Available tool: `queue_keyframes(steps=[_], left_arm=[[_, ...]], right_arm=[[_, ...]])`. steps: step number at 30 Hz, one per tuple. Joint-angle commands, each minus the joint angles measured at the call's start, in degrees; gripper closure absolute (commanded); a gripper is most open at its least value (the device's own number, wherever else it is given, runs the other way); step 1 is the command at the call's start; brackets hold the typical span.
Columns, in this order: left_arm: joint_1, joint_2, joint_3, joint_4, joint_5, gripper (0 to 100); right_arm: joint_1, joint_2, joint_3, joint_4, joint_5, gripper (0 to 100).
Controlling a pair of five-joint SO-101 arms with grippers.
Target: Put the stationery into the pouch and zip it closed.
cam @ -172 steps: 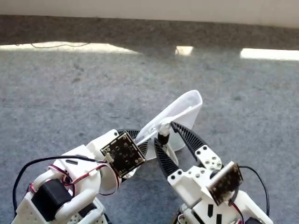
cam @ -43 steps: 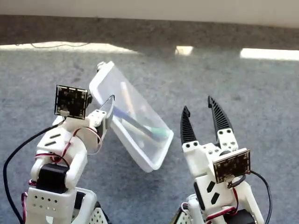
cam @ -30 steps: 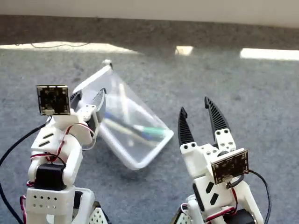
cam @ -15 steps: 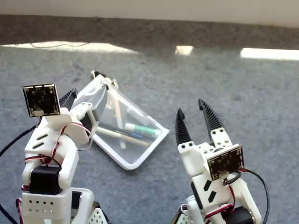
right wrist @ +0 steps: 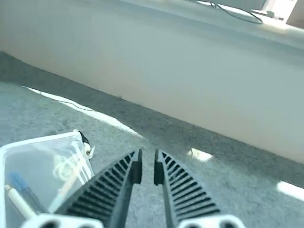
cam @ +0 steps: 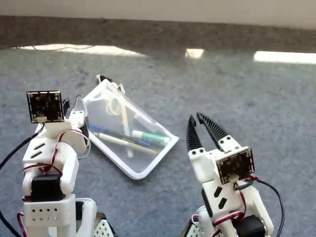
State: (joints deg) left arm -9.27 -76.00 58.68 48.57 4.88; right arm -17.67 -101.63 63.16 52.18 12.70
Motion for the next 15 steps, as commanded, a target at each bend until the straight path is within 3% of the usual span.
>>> queue_keyframes(steps=[1,15], left_arm=[[-4.35,-0.57,3.65,0.09,-0.18,92],[-5.05,-0.57,20.18,0.09,-0.35,92]], right_arm=[[4.35,-0.22,1.36,0.31,0.26,95.4],[7.16,-0.22,21.05,0.31,0.18,95.7]])
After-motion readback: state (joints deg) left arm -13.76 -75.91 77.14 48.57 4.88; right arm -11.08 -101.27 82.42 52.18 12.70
